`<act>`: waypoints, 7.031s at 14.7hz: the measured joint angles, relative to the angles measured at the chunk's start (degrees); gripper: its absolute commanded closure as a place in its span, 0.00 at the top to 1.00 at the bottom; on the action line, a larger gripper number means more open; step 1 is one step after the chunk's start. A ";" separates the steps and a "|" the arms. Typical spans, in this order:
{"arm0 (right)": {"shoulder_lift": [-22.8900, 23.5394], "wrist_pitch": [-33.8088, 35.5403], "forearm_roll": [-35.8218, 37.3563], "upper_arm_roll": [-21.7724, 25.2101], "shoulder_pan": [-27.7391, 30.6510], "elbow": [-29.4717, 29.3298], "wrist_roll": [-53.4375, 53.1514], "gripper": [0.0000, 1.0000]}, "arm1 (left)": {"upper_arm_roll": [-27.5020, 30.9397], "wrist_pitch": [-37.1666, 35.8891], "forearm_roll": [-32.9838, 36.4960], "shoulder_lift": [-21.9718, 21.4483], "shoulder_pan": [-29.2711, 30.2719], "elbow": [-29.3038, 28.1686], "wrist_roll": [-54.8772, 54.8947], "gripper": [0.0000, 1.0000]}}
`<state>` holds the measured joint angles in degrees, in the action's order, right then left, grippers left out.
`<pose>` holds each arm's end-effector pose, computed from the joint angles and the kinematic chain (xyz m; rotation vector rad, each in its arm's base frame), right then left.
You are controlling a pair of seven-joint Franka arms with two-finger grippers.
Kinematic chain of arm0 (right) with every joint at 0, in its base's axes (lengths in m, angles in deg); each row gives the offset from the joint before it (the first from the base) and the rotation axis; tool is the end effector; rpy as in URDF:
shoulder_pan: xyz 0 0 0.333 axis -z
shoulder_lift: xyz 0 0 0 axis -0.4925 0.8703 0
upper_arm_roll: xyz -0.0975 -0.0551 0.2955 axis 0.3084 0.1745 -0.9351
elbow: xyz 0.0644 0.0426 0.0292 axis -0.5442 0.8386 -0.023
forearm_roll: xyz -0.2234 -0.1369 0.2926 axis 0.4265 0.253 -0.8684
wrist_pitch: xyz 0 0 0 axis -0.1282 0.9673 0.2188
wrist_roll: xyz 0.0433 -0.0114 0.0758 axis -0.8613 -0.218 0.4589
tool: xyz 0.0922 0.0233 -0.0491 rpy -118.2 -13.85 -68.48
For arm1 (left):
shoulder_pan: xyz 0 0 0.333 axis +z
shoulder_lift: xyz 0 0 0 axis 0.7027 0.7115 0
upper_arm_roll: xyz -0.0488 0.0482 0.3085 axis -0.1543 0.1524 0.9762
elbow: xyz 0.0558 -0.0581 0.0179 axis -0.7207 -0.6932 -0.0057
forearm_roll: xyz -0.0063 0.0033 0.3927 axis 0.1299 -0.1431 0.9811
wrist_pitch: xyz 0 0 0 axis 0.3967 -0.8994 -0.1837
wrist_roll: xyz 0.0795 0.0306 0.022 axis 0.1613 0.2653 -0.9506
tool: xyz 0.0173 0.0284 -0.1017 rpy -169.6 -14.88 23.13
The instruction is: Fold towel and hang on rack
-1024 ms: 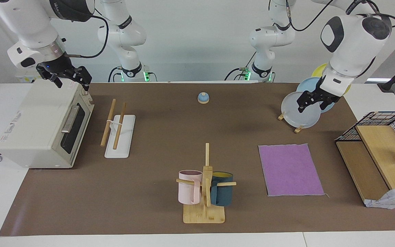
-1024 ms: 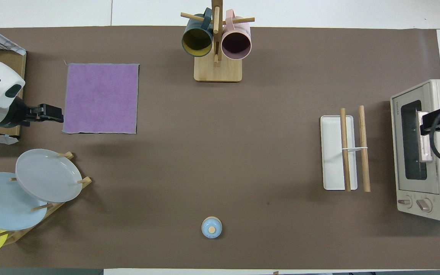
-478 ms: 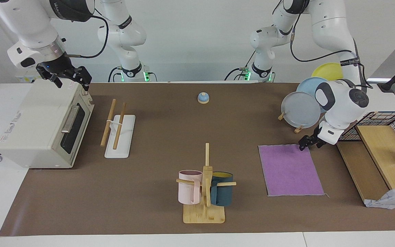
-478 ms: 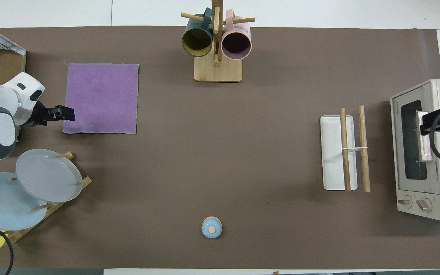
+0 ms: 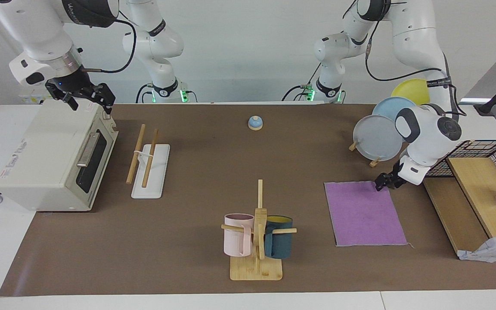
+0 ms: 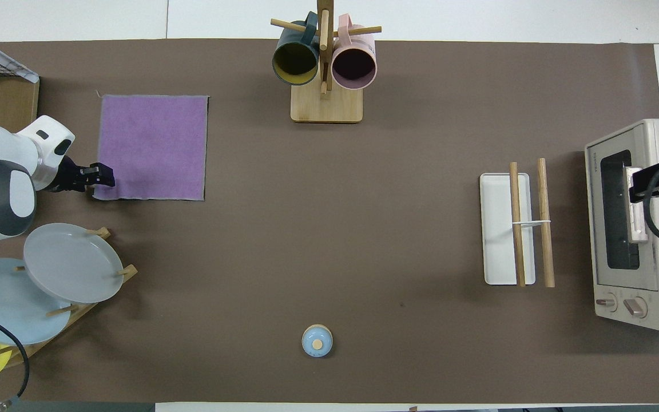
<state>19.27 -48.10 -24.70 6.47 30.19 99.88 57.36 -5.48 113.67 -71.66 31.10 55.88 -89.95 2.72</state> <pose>0.5314 -0.0406 0.6215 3.0617 -0.1729 -0.1747 0.6046 0.0471 0.3035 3.0810 0.1325 0.0001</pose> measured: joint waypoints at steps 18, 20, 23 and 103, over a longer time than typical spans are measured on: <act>0.00 0.00 0.00 0.00 0.00 0.00 0.00 1.00 | -0.58 -3.97 0.23 -0.59 0.76 1.14 0.34 0.00; 0.00 0.00 0.00 0.00 0.00 0.00 0.00 1.00 | -0.63 -4.12 2.14 -0.92 0.26 1.65 0.90 0.00; 0.00 0.00 0.00 0.00 0.00 0.00 0.00 1.00 | -0.81 -4.76 4.56 -2.25 -1.41 2.38 1.45 0.00; -0.05 -0.35 -18.23 -3.37 -1.39 0.06 -8.69 1.00 | -15.60 -23.57 -13.43 -18.60 -13.28 16.86 -102.18 0.00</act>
<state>19.22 -48.45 -42.92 3.10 28.80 99.94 48.67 -21.08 90.10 -85.08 12.50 42.60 -73.09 -99.46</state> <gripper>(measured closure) 0.000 0.974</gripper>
